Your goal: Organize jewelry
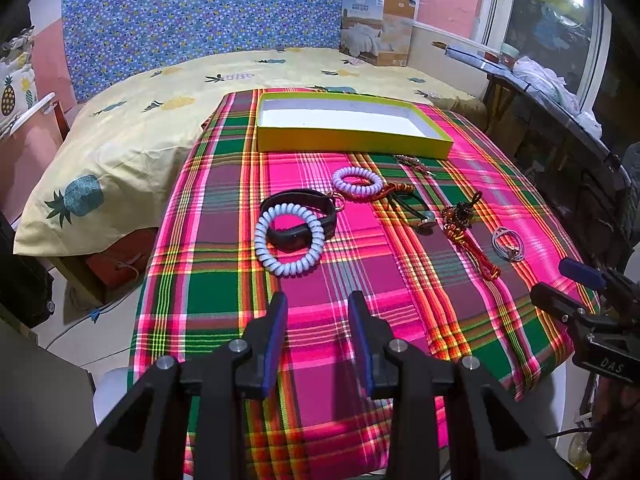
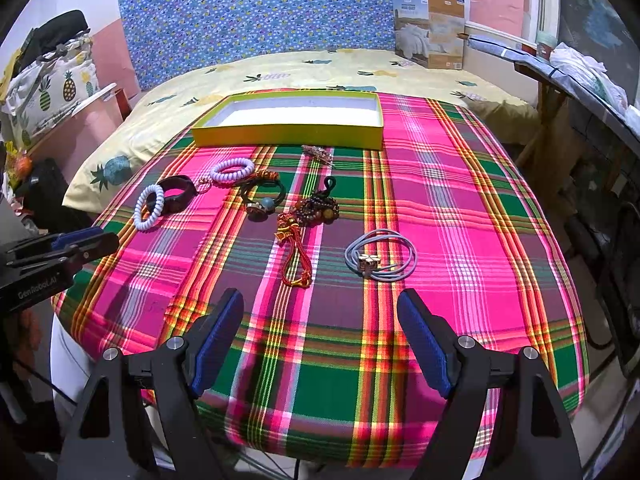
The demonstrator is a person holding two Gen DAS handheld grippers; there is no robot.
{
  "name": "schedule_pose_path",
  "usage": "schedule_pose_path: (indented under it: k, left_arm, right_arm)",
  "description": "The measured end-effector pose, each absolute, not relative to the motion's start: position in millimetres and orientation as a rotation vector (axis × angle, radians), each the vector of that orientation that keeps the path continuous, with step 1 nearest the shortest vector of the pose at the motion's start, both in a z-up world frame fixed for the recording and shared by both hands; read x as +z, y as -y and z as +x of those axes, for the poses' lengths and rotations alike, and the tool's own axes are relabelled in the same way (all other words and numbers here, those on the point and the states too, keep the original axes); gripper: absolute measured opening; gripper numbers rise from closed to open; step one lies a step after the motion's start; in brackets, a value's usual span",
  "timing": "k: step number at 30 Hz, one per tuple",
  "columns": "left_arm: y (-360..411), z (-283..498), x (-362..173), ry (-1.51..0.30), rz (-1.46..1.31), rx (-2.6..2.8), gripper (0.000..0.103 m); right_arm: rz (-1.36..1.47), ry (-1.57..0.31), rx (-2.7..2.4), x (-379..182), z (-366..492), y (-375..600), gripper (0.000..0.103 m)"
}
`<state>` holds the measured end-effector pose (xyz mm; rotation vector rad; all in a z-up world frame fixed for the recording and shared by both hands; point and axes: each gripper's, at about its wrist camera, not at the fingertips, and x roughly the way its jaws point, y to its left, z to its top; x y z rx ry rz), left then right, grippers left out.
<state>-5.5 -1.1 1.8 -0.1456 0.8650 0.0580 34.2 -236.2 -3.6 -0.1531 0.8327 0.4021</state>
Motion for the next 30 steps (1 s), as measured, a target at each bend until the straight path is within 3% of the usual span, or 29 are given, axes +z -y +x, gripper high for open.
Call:
schedule_pose_path:
  k: [30]
  left_arm:
    - [-36, 31, -24, -0.889, -0.211, 0.135, 0.033]
  right_arm:
    - [-0.133, -0.843, 0.42, -13, 57, 234, 0.079]
